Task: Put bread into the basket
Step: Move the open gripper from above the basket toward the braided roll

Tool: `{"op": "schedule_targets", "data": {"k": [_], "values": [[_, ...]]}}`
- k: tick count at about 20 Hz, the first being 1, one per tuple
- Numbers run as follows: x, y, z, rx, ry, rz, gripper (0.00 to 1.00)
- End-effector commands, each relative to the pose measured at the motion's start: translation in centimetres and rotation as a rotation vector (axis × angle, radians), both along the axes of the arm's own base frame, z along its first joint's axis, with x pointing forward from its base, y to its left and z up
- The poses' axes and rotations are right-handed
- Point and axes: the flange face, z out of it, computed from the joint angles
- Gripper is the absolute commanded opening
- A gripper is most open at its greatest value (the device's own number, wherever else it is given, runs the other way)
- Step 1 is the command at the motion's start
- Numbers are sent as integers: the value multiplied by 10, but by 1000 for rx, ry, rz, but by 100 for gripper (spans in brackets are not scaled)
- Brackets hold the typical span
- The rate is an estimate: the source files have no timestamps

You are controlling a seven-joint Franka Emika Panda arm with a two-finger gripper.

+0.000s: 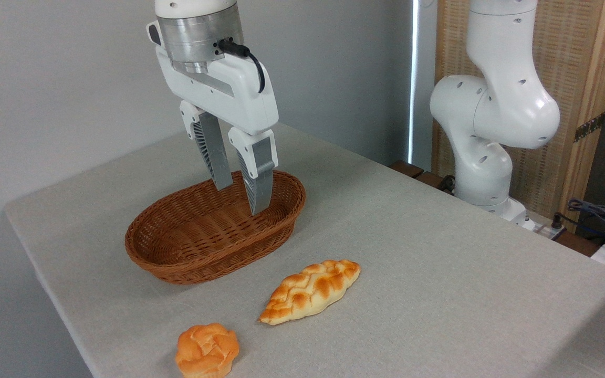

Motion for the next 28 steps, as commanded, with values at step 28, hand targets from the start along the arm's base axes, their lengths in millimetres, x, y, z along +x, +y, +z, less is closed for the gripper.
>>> {"op": "schedule_targets", "data": {"k": [28], "values": [[-52,28,-92,46,-25,-14,100]]}}
